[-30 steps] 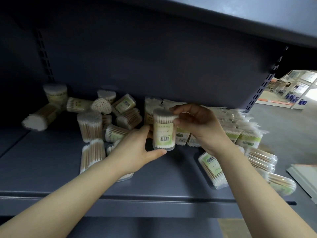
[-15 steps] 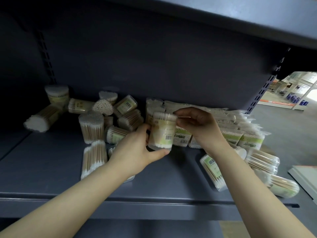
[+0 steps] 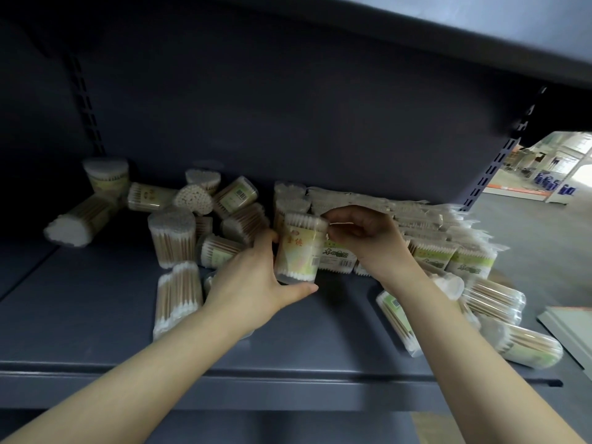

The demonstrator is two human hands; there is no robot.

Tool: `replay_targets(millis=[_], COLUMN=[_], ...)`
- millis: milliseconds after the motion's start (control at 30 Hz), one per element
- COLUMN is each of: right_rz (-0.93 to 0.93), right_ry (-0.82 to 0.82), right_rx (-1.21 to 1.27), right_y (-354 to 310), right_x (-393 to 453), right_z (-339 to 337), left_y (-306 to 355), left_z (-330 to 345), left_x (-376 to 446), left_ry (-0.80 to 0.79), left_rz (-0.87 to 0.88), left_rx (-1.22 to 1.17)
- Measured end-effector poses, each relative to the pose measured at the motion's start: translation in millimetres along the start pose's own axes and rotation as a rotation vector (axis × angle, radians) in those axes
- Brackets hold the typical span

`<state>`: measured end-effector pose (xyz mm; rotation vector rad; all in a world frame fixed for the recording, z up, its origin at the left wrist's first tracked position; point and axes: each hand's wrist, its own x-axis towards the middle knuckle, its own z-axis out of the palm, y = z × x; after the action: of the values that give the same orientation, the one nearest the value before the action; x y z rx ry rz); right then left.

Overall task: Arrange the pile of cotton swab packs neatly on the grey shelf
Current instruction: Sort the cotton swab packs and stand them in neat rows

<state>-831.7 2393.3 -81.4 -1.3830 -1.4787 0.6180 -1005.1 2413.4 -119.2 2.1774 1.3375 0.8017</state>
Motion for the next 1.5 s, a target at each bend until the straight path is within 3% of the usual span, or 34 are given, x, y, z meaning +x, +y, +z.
replay_targets(millis=[300, 567, 767, 1100, 1233, 1500], right_rz=[-0.016, -0.004, 0.037, 0.032, 0.038, 0.108], right_ry=[-0.045, 0.036, 0.076, 0.075, 0.048, -0.082], right_rx=[-0.041, -0.461, -0.545, -0.627, -0.647, -0.706], right_y=[-6.4, 0.9, 9.8, 17.7, 18.1, 23.1], right_x=[-2.5, 4.1, 6.5, 15.0, 19.0, 28.2], right_z=[3.4, -4.9, -12.5, -13.3, -9.5, -2.1], left_y=[1.2, -3.4, -4.9, -20.4, -17.9, -13.8], left_z=[5.3, 10.4, 15.6, 12.6, 10.7, 13.2], left_x=[9.6, 11.5, 15.0, 19.4, 24.4, 46.3], left_ry=[0.054, 0.078, 0.086, 0.19, 0.267, 0.269], left_rz=[0.015, 0.11, 0.118, 0.364, 0.421, 0.457], left_rx=[-0.155, 0.021, 0.15, 0.411, 0.538, 0.571])
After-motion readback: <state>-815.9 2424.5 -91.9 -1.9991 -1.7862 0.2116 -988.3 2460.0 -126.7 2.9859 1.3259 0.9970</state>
